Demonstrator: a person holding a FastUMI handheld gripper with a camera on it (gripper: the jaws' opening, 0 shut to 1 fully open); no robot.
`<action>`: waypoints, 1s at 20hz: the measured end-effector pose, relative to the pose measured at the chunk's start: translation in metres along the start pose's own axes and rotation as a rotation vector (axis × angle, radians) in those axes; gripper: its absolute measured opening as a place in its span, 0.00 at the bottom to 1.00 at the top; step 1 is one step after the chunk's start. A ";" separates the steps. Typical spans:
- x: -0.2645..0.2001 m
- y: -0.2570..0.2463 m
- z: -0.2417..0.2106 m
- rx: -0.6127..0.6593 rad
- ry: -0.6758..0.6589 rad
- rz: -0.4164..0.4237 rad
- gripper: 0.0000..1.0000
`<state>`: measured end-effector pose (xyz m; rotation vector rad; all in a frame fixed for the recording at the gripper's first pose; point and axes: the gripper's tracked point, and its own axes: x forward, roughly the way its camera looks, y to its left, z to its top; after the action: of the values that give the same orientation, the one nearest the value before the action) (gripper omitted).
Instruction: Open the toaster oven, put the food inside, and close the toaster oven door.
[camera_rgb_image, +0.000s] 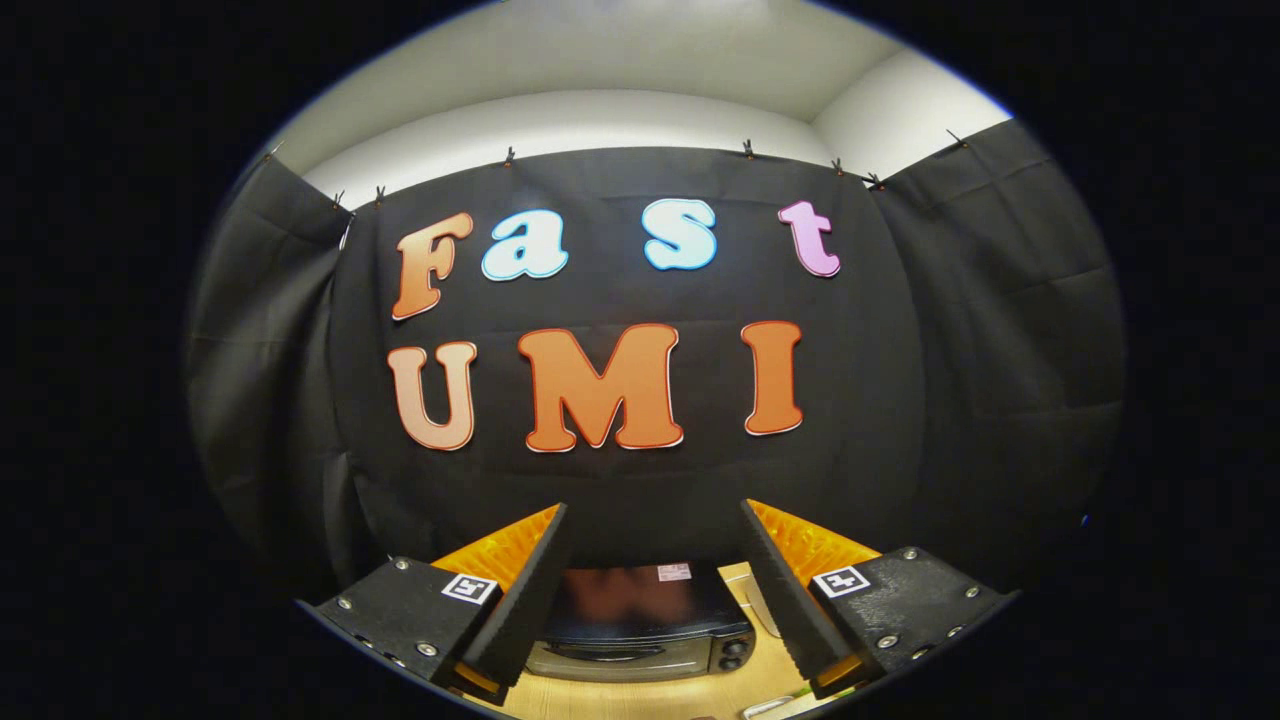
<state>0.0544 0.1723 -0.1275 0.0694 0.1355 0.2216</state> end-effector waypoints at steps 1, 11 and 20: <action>0.007 0.010 -0.013 0.000 0.011 0.007 0.99; 0.071 0.043 -0.132 -0.072 0.121 -0.020 0.99; 0.092 0.047 -0.197 -0.118 0.234 -0.038 0.99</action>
<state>0.1057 0.2489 -0.3303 -0.0773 0.3562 0.1989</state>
